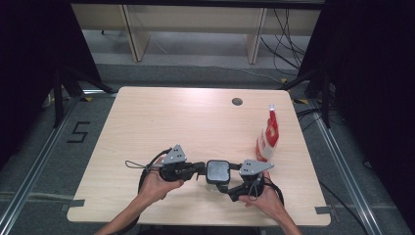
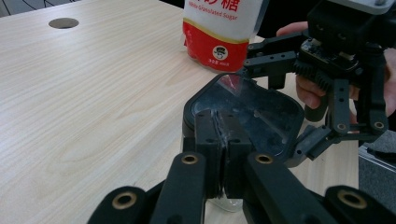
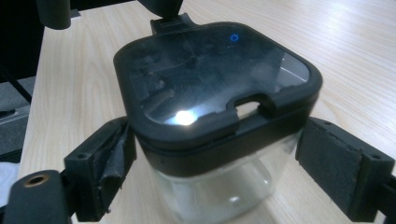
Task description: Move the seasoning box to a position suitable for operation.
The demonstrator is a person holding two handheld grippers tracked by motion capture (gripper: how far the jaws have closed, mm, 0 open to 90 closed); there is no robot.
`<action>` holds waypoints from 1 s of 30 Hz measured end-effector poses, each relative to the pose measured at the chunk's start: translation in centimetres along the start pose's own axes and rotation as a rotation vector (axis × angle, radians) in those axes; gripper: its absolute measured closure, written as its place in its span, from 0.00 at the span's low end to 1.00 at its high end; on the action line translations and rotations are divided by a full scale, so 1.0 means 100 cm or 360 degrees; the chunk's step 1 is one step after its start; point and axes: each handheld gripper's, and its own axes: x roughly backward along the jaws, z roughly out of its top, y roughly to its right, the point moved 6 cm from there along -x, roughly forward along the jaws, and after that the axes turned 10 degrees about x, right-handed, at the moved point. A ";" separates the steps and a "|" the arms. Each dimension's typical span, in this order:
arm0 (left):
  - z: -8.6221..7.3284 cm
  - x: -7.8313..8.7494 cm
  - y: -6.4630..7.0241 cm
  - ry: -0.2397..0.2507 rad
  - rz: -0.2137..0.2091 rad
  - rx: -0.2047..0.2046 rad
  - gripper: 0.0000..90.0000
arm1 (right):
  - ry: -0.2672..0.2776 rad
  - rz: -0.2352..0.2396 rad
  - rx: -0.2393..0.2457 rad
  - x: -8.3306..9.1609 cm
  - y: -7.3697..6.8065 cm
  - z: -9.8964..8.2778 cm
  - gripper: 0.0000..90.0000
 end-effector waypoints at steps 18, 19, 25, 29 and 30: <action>-0.001 -0.002 0.000 -0.0018 -0.0025 0.0036 0.98 | 0.0048 0.0103 0.0037 -0.013 0.002 -0.004 0.12; -0.001 -0.002 0.000 -0.0018 -0.0025 0.0024 0.98 | 0.0054 0.0099 0.0065 -0.013 0.003 -0.004 0.12; -0.002 -0.001 -0.003 -0.0010 -0.0012 0.0023 0.99 | -0.0002 0.0125 0.0073 -0.014 -0.001 -0.005 0.17; -0.001 0.002 0.000 -0.0018 -0.0009 0.0096 0.97 | -0.0007 0.0101 0.0095 -0.015 0.000 -0.005 0.17; -0.001 0.002 0.000 -0.0018 -0.0009 0.0096 0.97 | -0.0007 0.0101 0.0095 -0.015 0.000 -0.005 0.17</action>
